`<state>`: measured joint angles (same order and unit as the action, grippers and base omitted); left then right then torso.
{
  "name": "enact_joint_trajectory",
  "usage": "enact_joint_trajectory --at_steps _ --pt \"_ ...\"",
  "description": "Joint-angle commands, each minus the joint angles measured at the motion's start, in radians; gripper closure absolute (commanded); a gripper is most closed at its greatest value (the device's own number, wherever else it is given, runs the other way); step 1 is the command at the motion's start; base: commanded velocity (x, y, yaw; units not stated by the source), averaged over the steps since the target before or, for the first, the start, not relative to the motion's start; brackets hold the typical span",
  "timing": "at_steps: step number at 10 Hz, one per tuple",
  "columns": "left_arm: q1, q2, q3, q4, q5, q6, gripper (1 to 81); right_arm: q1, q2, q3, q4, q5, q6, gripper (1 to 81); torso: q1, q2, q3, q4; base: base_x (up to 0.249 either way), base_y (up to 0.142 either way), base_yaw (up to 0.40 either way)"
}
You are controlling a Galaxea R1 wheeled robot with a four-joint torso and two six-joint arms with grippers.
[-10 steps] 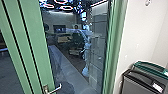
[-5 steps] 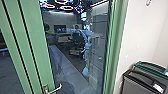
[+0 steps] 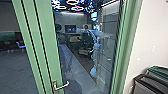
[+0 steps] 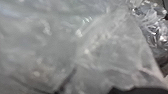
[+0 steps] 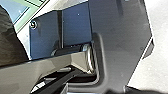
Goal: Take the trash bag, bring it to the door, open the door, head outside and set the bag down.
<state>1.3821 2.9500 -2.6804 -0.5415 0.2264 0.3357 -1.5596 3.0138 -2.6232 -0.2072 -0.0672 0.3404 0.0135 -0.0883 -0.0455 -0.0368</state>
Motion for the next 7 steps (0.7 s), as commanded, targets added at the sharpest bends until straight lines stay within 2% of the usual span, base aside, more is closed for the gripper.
enact_joint_trajectory --at_steps 1,3,5,7 --pt "-0.045 -0.018 0.011 0.002 0.015 0.002 81.1 0.048 -0.007 0.026 0.009 0.0 0.0 1.0 0.0 0.0 0.0 0.0 0.0 0.0 0.307" --pt "-0.019 -0.049 0.071 0.002 -0.024 0.002 81.1 0.048 -0.051 0.127 0.003 0.01 0.0 1.0 0.0 0.0 0.0 0.0 0.0 0.0 0.308" --pt "-0.001 -0.098 0.174 0.0 -0.061 0.002 81.1 0.052 -0.102 0.213 0.003 0.01 0.0 1.0 0.0 0.0 0.0 0.0 0.0 0.0 0.309" --pt "0.001 -0.103 0.183 0.0 -0.061 0.002 81.1 0.049 -0.103 0.213 0.003 0.01 0.002 1.0 0.0 0.0 0.0 0.0 0.0 0.0 0.309"
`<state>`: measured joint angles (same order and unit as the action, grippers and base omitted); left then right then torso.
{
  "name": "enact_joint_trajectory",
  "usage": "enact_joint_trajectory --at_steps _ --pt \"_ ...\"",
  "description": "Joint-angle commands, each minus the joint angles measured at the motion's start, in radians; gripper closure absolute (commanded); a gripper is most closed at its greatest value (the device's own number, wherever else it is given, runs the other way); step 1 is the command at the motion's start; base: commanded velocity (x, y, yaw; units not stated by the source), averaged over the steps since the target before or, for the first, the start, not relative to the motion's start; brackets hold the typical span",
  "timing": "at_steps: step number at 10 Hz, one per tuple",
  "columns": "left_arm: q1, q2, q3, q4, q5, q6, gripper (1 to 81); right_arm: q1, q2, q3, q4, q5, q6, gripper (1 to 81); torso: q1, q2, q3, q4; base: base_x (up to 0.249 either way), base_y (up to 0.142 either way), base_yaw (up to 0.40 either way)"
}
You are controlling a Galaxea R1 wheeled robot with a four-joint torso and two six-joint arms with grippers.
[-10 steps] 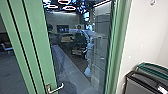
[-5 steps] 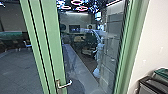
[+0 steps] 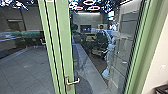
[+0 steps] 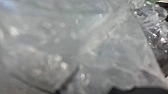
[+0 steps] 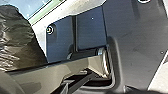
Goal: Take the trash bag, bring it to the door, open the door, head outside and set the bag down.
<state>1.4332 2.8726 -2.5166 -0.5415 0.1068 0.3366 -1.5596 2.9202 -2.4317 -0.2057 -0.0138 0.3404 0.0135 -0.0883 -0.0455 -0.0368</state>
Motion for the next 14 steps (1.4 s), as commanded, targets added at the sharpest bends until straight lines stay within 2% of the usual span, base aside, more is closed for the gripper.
enact_joint_trajectory --at_steps 1,4,9,14 --pt "-0.05 -0.024 0.018 0.0 0.059 0.001 81.1 0.049 -0.01 0.022 0.003 -0.043 0.002 1.0 0.0 0.0 0.0 0.0 0.0 0.0 0.309" --pt "-0.05 -0.019 0.006 -0.003 0.059 -0.001 81.1 0.048 -0.007 0.014 0.006 -0.043 0.003 1.0 0.0 0.0 0.0 0.0 0.0 0.0 0.309" --pt "-0.052 -0.016 -0.001 -0.002 0.06 -0.001 81.1 0.048 -0.005 0.01 0.006 -0.044 0.003 1.0 0.0 0.0 0.0 0.0 0.0 0.208 0.0" --pt "-0.05 -0.013 -0.001 -0.003 0.06 -0.002 81.1 0.045 -0.004 0.008 0.006 -0.043 0.003 1.0 0.0 0.0 0.0 0.0 0.0 0.0 0.0"
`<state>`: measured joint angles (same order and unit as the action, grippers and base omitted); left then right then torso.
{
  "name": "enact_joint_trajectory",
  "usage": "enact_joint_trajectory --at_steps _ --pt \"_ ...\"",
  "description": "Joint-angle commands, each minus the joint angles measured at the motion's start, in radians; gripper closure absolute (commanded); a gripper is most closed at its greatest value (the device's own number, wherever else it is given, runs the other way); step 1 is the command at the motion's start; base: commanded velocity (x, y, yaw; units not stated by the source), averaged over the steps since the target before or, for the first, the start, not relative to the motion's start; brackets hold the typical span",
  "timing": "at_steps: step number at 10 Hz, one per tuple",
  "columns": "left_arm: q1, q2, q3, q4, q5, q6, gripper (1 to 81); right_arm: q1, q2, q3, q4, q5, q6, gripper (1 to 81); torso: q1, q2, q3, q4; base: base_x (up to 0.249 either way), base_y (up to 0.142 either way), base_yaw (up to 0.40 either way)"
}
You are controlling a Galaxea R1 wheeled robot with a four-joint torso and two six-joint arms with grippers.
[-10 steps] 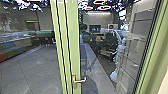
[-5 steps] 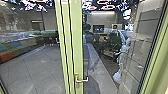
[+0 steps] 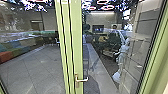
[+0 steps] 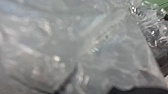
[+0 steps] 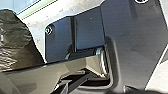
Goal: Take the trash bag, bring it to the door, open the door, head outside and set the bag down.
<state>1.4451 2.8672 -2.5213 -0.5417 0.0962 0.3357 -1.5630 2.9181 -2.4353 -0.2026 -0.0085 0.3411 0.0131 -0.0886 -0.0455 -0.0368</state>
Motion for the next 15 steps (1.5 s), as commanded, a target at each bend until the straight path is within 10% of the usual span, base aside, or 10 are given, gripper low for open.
enact_joint_trajectory --at_steps 1,5,11,15 --pt "-0.062 -0.008 0.004 -0.003 0.071 -0.001 81.1 0.048 -0.003 0.013 0.003 -0.048 0.003 1.0 0.0 0.0 0.0 0.0 0.0 0.0 0.0" --pt "-0.064 -0.015 0.01 -0.003 0.072 0.0 81.1 0.04 -0.058 0.101 0.003 -0.042 0.003 1.0 0.0 0.0 0.0 0.0 0.0 0.0 0.0" --pt "-0.064 -0.017 0.01 -0.006 0.082 0.0 81.1 0.054 -0.523 0.788 0.0 0.041 0.018 1.0 0.0 0.0 0.0 0.0 0.0 0.0 0.0" --pt "-0.062 -0.011 0.01 -0.007 0.08 0.0 81.1 0.173 -0.808 1.162 0.141 0.076 0.018 1.0 0.0 0.0 0.0 0.0 0.0 0.0 0.0"
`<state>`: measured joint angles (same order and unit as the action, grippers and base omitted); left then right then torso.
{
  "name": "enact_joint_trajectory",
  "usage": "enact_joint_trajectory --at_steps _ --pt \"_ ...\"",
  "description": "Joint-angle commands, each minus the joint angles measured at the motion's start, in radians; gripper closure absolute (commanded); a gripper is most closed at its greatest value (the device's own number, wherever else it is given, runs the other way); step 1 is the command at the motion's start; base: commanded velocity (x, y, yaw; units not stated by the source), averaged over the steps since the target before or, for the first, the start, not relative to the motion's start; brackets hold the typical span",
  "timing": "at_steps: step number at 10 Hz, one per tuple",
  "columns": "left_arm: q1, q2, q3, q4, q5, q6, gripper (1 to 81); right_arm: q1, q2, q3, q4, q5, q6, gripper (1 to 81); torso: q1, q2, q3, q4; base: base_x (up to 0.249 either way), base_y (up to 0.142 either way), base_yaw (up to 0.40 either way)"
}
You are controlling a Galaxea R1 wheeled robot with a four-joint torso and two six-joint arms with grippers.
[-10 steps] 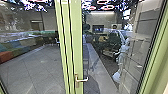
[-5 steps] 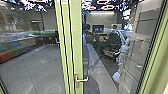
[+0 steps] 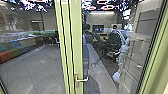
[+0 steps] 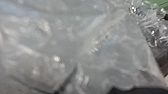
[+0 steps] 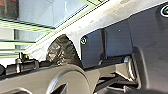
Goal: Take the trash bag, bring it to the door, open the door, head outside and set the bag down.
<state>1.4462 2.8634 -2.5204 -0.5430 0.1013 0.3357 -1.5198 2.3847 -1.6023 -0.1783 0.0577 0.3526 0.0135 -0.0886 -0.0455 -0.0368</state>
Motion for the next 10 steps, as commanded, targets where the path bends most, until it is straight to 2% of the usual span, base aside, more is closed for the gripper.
enact_joint_trajectory --at_steps 1,4,5,6,7,8,9,10 --pt "-0.063 -0.007 0.009 -0.008 0.074 -0.001 81.1 0.178 -0.331 0.399 0.102 0.002 0.0 1.0 0.0 0.0 0.0 0.0 0.0 0.0 0.0" --pt "-0.063 -0.002 0.006 -0.008 0.072 -0.003 81.1 0.288 -0.457 0.52 0.111 -0.009 0.006 1.0 0.0 0.0 0.0 0.0 0.0 0.0 0.0" --pt "-0.063 -0.002 0.008 -0.009 0.072 -0.003 81.1 0.351 -0.487 0.566 0.122 -0.032 0.006 1.0 0.0 0.0 0.0 0.0 0.0 0.0 0.0" --pt "-0.063 -0.002 0.006 -0.008 0.072 -0.004 81.1 0.432 -0.522 0.619 0.122 -0.104 0.006 1.0 0.0 0.0 0.0 0.0 0.0 0.0 0.0" --pt "-0.063 -0.004 0.006 -0.009 0.074 -0.006 81.1 0.524 -0.542 0.656 0.137 -0.207 0.008 1.0 0.0 0.0 0.0 0.0 0.0 0.0 0.0" --pt "-0.063 -0.002 0.005 -0.009 0.074 -0.006 81.1 0.652 -0.549 0.688 0.175 -0.394 0.035 1.0 0.0 0.0 0.0 0.0 0.0 0.0 0.0" --pt "-0.063 -0.001 0.005 -0.009 0.072 -0.006 81.1 0.731 -0.557 0.708 0.175 -0.497 0.089 1.0 0.0 0.0 0.0 0.0 0.0 0.0 0.0" --pt "-0.063 -0.001 0.008 -0.009 0.071 -0.006 81.1 0.8 -0.578 0.731 0.169 -0.539 0.151 1.0 0.0 0.0 0.0 0.0 0.0 0.0 0.0"
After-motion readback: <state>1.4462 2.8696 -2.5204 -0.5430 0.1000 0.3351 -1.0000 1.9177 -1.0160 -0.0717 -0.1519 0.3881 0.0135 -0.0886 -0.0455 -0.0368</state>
